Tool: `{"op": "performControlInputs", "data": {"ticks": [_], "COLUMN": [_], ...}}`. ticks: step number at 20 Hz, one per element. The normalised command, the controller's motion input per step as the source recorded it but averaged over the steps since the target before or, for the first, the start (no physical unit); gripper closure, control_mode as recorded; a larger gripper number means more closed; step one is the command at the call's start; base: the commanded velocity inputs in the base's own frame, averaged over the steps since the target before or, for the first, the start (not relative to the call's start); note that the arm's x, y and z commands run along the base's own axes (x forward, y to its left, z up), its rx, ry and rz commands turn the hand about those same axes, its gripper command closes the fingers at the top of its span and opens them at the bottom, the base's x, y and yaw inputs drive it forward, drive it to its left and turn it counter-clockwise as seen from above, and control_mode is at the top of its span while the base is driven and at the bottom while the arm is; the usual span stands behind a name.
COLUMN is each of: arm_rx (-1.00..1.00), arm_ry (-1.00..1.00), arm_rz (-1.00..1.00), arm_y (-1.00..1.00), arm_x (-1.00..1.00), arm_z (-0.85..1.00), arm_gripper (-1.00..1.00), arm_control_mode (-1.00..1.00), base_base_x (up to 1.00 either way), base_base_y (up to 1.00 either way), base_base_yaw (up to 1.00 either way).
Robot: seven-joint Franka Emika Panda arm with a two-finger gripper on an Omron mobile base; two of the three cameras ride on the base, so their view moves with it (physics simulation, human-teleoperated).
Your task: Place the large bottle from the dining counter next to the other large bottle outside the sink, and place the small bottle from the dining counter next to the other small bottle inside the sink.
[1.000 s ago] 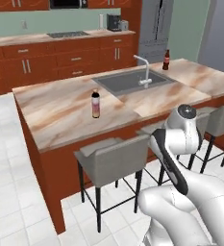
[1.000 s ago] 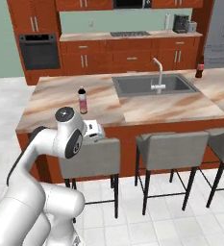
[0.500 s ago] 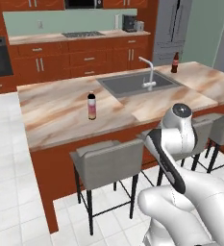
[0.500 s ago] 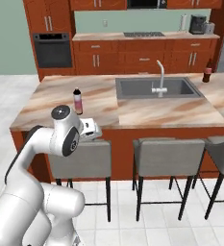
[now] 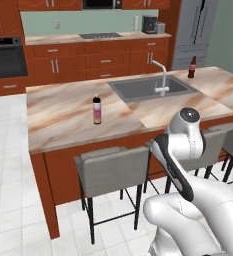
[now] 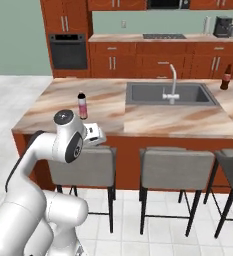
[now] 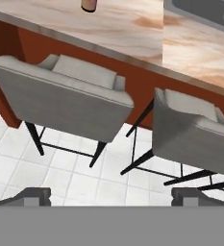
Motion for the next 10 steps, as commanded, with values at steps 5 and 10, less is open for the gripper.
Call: {"op": "performControlInputs", "data": {"ticks": [5, 10], "arm_rx": [0.00, 0.00], "arm_ry": [0.00, 0.00], "arm_rz": [0.00, 0.00], "arm_y": [0.00, 0.00], "arm_x": [0.00, 0.00], "arm_z": [0.00, 0.00], "arm_gripper": [-1.00, -1.00], "arm_control_mode": [1.00, 1.00], "base_base_x": [0.00, 0.00], "base_base_y": [0.00, 0.00], "base_base_yaw": [0.25, 0.27]}}
